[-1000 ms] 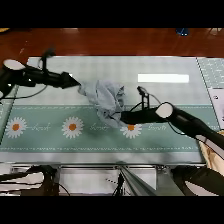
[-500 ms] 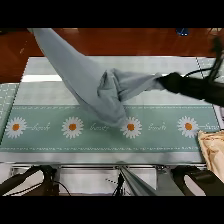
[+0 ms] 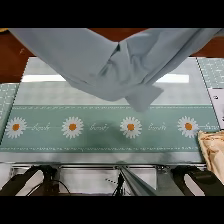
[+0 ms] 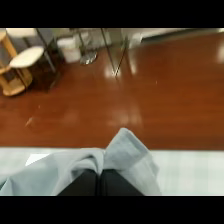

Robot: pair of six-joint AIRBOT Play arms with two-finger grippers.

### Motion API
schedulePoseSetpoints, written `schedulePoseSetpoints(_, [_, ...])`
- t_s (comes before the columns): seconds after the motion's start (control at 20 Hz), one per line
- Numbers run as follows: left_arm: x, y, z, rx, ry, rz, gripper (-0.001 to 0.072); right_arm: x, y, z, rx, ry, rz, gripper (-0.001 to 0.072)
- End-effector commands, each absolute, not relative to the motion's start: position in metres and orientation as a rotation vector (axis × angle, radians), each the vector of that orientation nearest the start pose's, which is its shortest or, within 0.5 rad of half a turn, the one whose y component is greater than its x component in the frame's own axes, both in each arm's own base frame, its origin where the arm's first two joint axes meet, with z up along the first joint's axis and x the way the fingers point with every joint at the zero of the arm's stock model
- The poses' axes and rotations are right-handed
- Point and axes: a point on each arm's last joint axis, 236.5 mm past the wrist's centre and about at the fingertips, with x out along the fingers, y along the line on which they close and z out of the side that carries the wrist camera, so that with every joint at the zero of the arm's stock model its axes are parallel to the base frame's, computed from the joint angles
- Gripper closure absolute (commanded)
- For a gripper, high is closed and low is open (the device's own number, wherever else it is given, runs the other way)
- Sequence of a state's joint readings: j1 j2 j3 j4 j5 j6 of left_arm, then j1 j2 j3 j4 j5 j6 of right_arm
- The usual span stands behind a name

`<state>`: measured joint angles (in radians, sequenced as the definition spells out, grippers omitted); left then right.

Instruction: Fold the shirts.

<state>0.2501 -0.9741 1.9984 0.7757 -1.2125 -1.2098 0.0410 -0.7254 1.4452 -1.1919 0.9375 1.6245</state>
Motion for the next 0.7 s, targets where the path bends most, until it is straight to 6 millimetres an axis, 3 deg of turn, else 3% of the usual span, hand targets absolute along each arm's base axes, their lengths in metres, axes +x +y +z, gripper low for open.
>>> schedulePoseSetpoints(0.0, [0.270,-0.072,0.521,0.054,-0.011,-0.364,0.0693,0.294,0.075,0.437,0.272,0.147,0.297,0.0685])
schedulePoseSetpoints(0.15, [0.266,-0.048,0.512,0.074,0.034,-0.248,0.0694,0.276,0.079,0.424,0.235,0.246,0.306,0.0685])
schedulePoseSetpoints(0.35, [0.279,-0.033,0.464,0.072,0.221,-0.208,0.0694,0.254,0.064,0.353,0.149,0.557,0.237,0.0685])
schedulePoseSetpoints(0.55, [0.311,-0.026,0.391,0.015,0.448,-0.236,0.0693,0.239,0.065,0.299,0.095,0.829,0.252,0.0686])
schedulePoseSetpoints(0.65, [0.332,-0.021,0.346,-0.029,0.565,-0.244,0.0693,0.249,0.072,0.281,0.068,0.911,0.282,0.0686])
